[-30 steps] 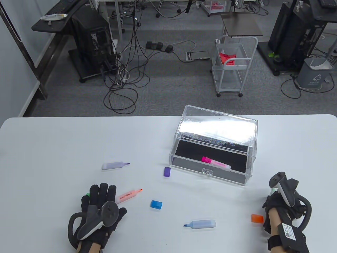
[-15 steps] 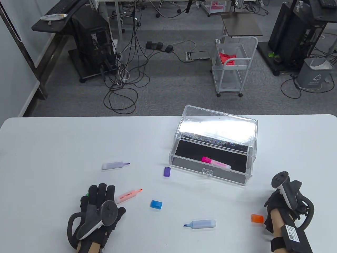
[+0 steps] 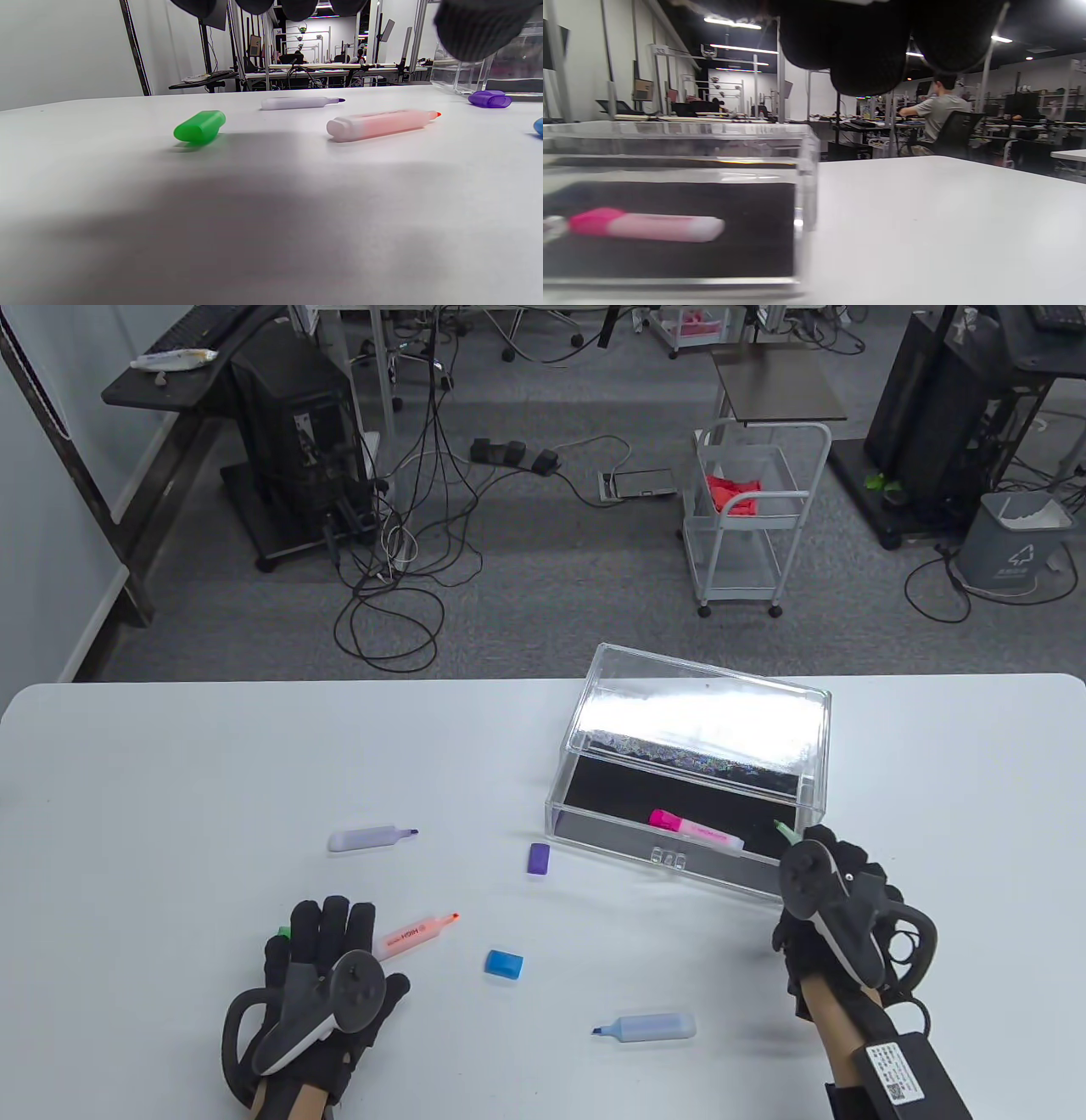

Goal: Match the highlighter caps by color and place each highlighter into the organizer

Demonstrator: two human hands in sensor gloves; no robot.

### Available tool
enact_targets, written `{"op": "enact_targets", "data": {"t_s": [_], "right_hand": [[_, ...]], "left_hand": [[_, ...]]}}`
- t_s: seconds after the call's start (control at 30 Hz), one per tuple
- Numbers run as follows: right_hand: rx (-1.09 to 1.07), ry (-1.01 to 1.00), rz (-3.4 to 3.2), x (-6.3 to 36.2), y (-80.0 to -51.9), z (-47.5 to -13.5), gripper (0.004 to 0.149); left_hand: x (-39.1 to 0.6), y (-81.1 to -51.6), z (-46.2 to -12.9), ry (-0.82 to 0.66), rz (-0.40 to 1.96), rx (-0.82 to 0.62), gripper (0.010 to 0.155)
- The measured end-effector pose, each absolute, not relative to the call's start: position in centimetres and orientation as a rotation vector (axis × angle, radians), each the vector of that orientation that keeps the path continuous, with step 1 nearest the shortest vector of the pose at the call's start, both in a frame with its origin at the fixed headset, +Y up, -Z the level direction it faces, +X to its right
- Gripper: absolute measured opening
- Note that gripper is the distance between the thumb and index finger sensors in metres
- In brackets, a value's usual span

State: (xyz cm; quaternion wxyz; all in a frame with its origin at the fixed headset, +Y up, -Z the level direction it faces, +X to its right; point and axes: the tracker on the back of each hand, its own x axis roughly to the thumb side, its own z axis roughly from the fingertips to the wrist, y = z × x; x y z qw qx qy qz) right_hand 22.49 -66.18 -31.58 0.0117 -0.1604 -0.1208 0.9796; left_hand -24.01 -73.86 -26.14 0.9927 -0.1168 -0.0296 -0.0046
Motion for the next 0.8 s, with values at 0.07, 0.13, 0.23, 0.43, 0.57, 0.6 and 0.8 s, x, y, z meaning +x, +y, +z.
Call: {"op": "enact_targets", "data": {"t_s": [0.07, 0.13, 0.23, 0.43, 0.57, 0.6, 0.8], "right_hand": [[-0.395, -0.405, 3.071, 19.9, -65.9, -31.3, 0.048], [-0.328, -0.410, 3.098, 17.9, -65.7, -31.0, 0.048], [-0.221, -0.426, 3.105, 14.6, -65.6, -30.6, 0.048], [-0.043, -0.414, 3.089, 9.3, -66.3, -29.5, 0.048], [0.019, -0.399, 3.044, 7.1, -67.4, -28.8, 0.048], [0.033, -0.406, 3.044, 6.8, -67.8, -28.7, 0.048], [0.061, -0.444, 3.027, 6.7, -68.5, -28.4, 0.048]], "left_hand": [[-24.0, -73.9, -26.2, -0.060, -0.009, -0.234, 0.090], [-24.0, -73.8, -26.1, -0.062, -0.007, -0.231, 0.090], [-24.1, -73.8, -26.1, -0.061, -0.002, -0.228, 0.090], [-24.2, -73.8, -26.1, -0.065, 0.005, -0.225, 0.090], [-24.3, -73.9, -26.0, -0.064, 0.006, -0.233, 0.091], [-24.3, -73.9, -26.0, -0.064, 0.006, -0.234, 0.092], [-24.5, -73.9, -26.0, -0.065, 0.012, -0.232, 0.091]]}}
